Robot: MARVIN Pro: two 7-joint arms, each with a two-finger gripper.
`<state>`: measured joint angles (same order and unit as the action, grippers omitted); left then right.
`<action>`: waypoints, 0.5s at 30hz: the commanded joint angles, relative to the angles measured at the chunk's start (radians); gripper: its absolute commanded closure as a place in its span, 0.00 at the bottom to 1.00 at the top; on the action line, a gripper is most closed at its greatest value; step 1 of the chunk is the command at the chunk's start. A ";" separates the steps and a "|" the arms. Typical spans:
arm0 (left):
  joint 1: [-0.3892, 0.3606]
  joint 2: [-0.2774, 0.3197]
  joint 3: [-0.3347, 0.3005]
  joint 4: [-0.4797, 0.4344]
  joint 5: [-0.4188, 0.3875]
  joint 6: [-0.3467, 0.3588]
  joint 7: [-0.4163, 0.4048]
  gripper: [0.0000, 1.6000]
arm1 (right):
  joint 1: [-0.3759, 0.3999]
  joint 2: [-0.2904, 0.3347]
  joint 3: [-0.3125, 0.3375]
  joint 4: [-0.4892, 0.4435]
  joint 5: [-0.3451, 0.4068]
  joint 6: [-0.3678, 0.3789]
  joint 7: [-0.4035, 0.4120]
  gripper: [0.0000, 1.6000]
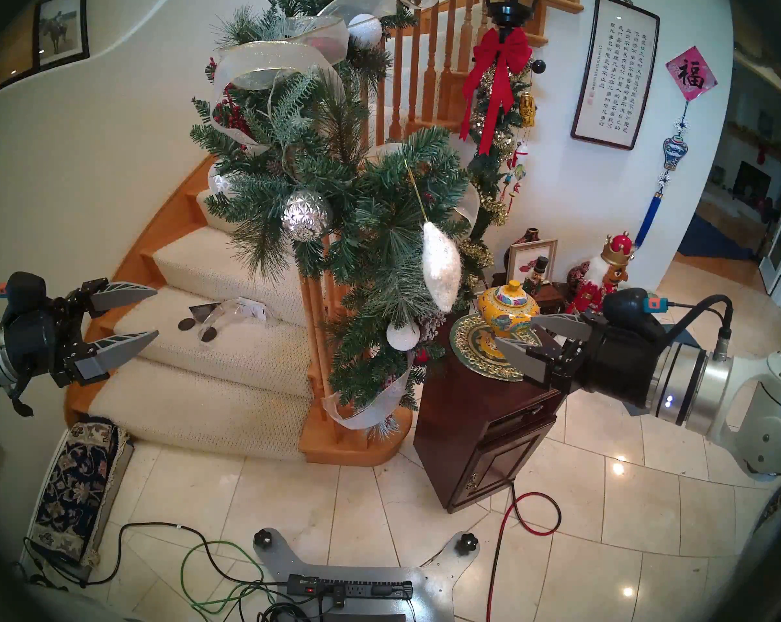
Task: Hang the ornament onto the Christmas-tree-style decoration
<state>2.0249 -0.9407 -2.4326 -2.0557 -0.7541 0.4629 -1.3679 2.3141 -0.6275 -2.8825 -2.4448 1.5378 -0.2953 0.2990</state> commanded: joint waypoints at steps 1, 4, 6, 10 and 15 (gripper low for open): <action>-0.001 -0.001 -0.001 -0.002 -0.002 0.000 0.000 0.00 | -0.023 0.004 0.003 0.001 -0.010 -0.041 -0.011 0.00; -0.001 -0.001 -0.001 -0.002 -0.002 0.000 0.000 0.00 | -0.029 0.005 0.003 0.001 -0.013 -0.050 -0.015 0.00; -0.001 -0.001 -0.001 -0.002 -0.002 0.000 0.000 0.00 | -0.033 0.006 0.003 0.001 -0.015 -0.055 -0.016 0.00; -0.001 -0.001 -0.001 -0.002 -0.002 0.000 0.000 0.00 | -0.041 0.006 0.003 0.001 -0.018 -0.066 -0.020 0.00; -0.001 -0.001 -0.001 -0.002 -0.002 0.000 0.000 0.00 | -0.051 0.007 0.003 0.001 -0.021 -0.077 -0.024 0.00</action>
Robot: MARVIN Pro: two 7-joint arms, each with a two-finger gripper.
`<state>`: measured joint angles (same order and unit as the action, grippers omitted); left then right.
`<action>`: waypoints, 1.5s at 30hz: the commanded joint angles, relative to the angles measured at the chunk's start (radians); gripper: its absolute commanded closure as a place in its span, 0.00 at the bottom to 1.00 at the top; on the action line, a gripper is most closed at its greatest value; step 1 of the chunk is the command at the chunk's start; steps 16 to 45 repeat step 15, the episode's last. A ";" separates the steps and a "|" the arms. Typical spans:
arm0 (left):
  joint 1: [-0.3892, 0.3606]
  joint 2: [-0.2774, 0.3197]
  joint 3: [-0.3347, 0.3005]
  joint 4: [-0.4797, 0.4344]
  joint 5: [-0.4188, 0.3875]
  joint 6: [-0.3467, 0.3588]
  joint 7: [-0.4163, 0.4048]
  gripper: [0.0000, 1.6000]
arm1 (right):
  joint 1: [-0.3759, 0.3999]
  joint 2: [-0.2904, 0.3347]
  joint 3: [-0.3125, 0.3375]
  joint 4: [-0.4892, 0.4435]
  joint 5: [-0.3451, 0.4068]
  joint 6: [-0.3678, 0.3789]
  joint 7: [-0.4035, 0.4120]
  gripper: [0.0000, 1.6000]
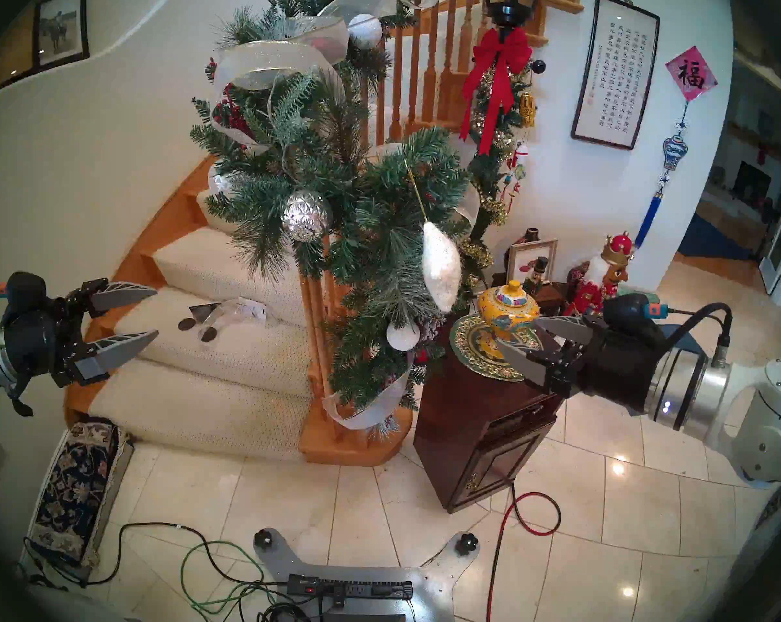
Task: Hang the ornament onto the Christmas-tree-style decoration
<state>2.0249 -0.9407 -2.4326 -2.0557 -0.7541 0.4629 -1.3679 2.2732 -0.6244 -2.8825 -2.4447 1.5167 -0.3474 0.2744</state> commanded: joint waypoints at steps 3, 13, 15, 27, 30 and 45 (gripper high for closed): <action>-0.001 -0.001 -0.001 -0.002 -0.002 0.000 0.000 0.00 | -0.015 0.004 0.003 0.001 -0.001 -0.030 -0.001 0.00; -0.001 -0.001 -0.001 -0.002 -0.002 0.000 0.000 0.00 | -0.032 0.004 0.003 0.001 -0.004 -0.047 -0.006 0.00; -0.001 -0.001 -0.001 -0.002 -0.002 0.000 0.000 0.00 | -0.036 0.004 0.003 0.001 -0.004 -0.051 -0.007 0.00; -0.001 -0.001 -0.001 -0.002 -0.002 0.000 0.000 0.00 | -0.036 0.004 0.003 0.001 -0.004 -0.051 -0.007 0.00; -0.001 -0.001 -0.001 -0.002 -0.002 0.000 0.000 0.00 | -0.036 0.004 0.003 0.001 -0.004 -0.051 -0.007 0.00; -0.001 -0.001 -0.001 -0.002 -0.002 0.000 0.000 0.00 | -0.036 0.004 0.003 0.001 -0.004 -0.051 -0.007 0.00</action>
